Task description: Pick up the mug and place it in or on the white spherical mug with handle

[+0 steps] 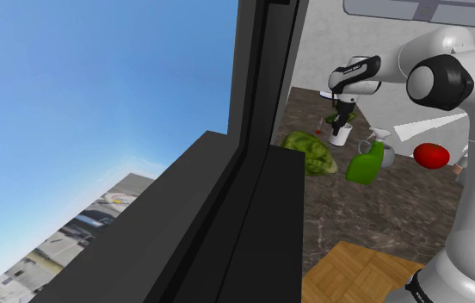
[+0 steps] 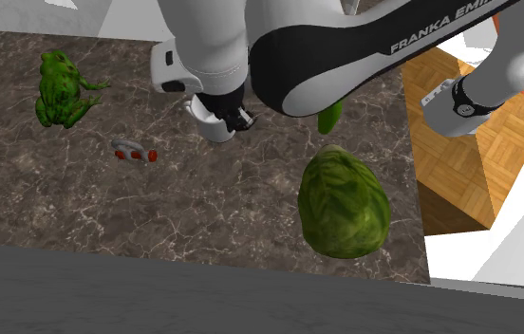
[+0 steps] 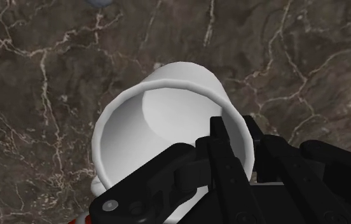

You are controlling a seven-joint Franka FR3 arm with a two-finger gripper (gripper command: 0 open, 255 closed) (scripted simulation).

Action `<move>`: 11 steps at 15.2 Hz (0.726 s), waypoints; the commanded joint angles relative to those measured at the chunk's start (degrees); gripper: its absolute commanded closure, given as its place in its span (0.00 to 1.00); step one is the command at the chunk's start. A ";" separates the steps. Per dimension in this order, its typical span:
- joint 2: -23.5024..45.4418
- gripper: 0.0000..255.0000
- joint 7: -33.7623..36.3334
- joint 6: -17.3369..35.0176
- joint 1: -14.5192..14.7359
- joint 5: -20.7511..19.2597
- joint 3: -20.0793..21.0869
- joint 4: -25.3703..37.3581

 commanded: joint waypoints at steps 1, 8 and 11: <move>-0.55 1.00 0.07 -1.46 0.01 -0.27 -0.16 0.96; -1.90 1.00 0.35 -6.22 0.02 -0.95 -0.54 4.49; -2.29 1.00 0.42 -8.34 -0.05 -1.16 -0.67 6.25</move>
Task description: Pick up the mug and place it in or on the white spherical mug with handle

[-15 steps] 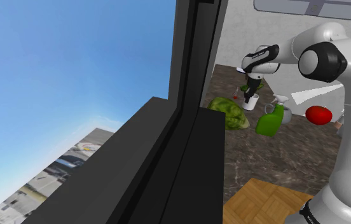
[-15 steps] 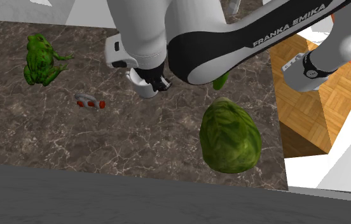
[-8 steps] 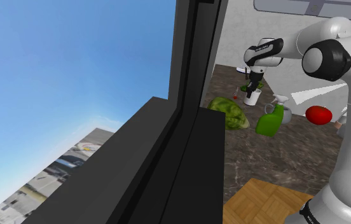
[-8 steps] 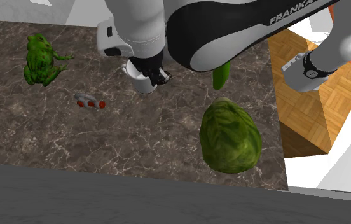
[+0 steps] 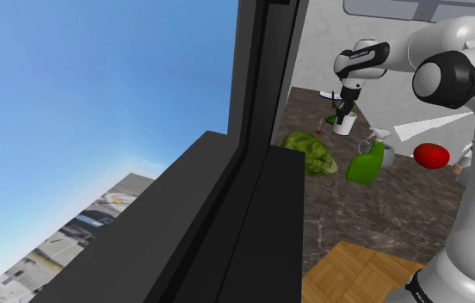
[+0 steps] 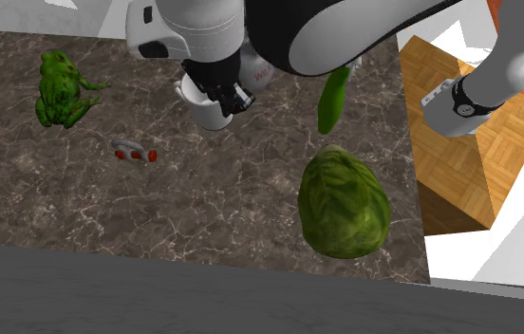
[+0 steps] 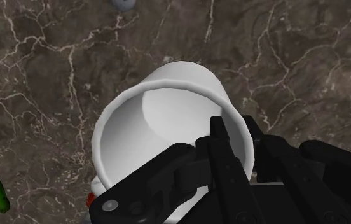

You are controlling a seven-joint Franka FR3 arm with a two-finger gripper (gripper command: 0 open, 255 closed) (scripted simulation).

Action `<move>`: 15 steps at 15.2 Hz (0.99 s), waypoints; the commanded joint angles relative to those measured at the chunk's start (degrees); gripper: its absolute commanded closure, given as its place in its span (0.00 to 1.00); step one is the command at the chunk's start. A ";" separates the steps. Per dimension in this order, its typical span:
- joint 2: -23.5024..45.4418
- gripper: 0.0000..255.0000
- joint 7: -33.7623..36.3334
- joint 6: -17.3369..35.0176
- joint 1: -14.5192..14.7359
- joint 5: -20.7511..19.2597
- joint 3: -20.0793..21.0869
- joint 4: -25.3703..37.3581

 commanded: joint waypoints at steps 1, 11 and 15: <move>-0.37 1.00 0.10 -1.33 0.03 -0.18 -0.08 0.98; -0.62 1.00 0.14 -8.91 -0.60 -0.39 -0.35 8.40; -3.09 1.00 -1.65 -9.17 -1.37 -1.09 -1.18 6.37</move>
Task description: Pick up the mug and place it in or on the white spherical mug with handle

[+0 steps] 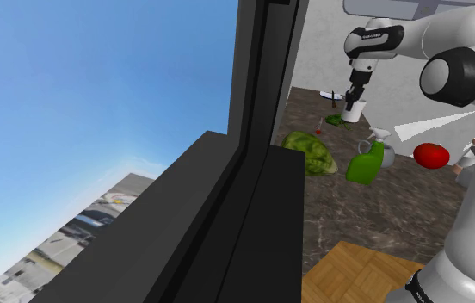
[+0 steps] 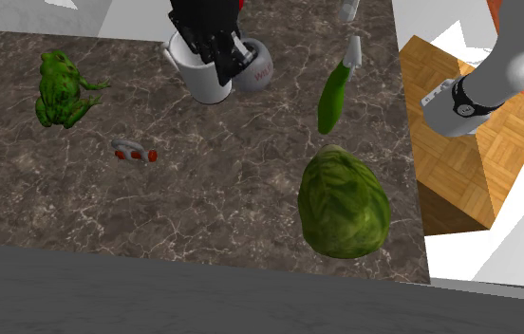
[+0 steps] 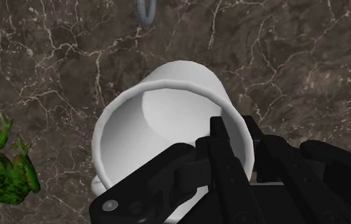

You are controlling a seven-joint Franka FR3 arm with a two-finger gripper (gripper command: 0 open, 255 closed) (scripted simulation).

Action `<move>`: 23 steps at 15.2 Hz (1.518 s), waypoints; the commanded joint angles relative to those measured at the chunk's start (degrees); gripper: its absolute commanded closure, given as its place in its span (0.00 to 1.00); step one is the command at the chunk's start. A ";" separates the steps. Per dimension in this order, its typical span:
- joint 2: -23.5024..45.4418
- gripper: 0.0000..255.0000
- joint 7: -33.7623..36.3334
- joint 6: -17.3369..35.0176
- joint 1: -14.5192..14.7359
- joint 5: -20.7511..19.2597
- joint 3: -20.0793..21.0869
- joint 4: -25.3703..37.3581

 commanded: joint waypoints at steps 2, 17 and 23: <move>-3.32 1.00 -2.51 1.02 -1.00 -0.98 -1.13 -4.05; -11.24 1.00 -12.04 6.31 -5.75 -3.43 -5.24 -16.32; -10.75 1.00 -12.12 10.79 -5.68 -3.12 -5.10 -20.38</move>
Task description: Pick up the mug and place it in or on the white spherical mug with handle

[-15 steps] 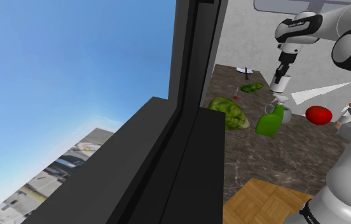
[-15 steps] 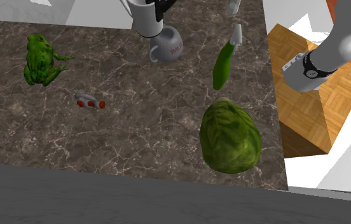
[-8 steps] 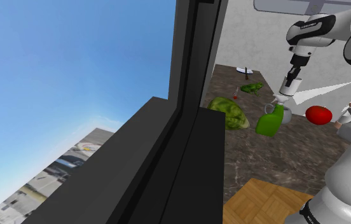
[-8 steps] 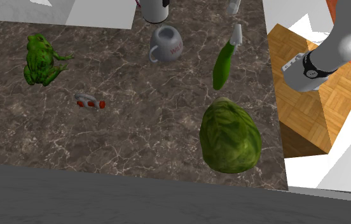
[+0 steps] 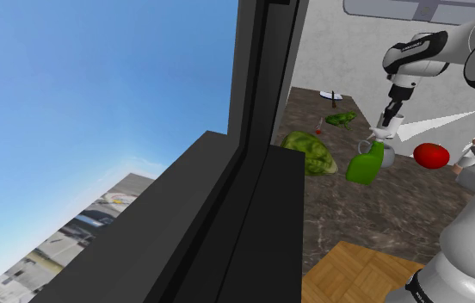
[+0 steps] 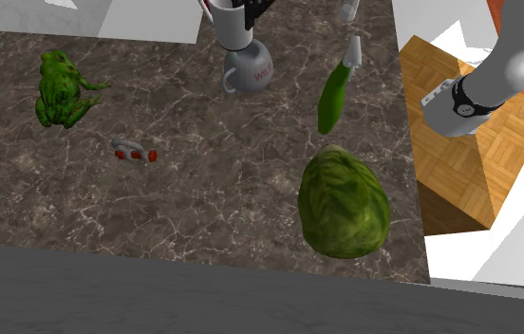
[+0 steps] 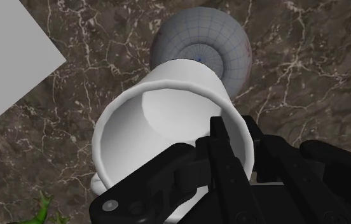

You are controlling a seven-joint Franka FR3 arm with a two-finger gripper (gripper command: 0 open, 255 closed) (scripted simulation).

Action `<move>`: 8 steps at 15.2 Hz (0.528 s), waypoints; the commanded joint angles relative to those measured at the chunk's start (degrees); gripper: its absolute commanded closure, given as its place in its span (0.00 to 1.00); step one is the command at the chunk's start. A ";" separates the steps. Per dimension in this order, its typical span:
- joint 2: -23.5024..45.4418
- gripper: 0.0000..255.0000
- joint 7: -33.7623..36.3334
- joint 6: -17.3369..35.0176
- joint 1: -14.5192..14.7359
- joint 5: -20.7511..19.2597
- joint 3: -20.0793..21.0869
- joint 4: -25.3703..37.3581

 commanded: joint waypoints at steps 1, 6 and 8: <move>0.23 1.00 -0.05 1.41 0.00 0.15 0.05 -1.17; 1.21 1.00 -0.33 5.46 -0.09 0.77 0.24 -4.39; 1.21 1.00 -0.33 5.46 -0.09 0.77 0.24 -4.39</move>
